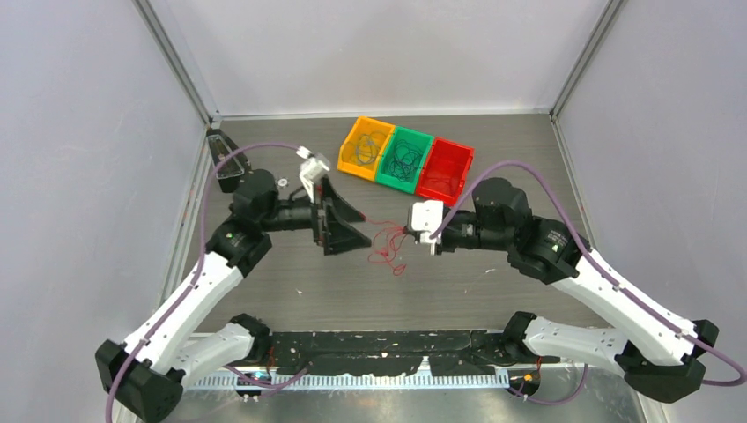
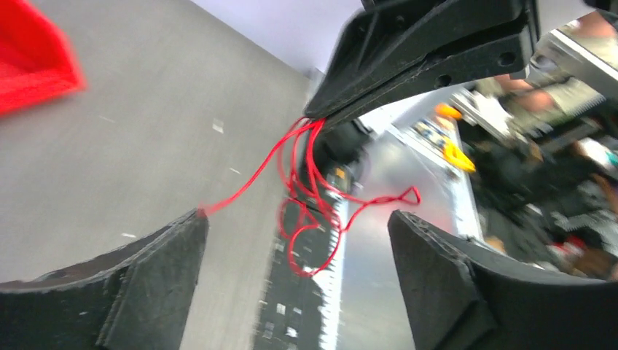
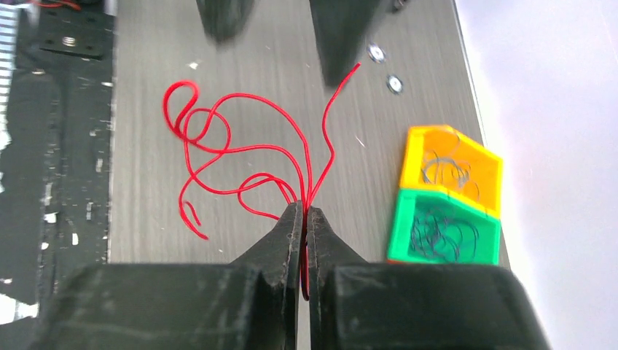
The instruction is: Untangle the cables
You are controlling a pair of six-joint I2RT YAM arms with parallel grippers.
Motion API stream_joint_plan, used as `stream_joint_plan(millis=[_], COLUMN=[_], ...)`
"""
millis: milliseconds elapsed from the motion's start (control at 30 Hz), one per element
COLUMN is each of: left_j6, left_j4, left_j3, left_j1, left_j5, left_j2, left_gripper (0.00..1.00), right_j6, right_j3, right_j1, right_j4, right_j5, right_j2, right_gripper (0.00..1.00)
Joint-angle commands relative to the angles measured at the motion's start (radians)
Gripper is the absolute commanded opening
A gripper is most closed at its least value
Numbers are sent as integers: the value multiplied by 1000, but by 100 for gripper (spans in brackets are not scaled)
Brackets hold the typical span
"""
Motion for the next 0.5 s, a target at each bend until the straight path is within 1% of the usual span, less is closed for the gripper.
stream_joint_plan(millis=[0,33,67,167,200,333,467], left_j6=[99,125,163,259,270,265,260], left_j4=[-34,-45,-67,-124,-132,-122,-115], left_j3=[59,57,58,43,30,-40,-76], left_j1=[171,206,233,276,282,285,285], left_j5=[-70,-94,-123,-179,-184,-187,-195], left_j2=[-84,-100,-114,-155,-168,-227,-260], left_gripper=[99,100,99,100,100,100,100], right_j6=[39,44,45,34,31,14,-56], right_j3=[31,34,42,73,97,169,191], right_j1=[-141,-170,-241,-320,-365,-479,-545], right_j4=[-12,-19,-20,-13,-1,63,151], right_j5=[15,2,-17,-24,-21,9,101], right_j2=[36,46,68,128,165,290,410], right_gripper=[5,6,6,5,5,5,5])
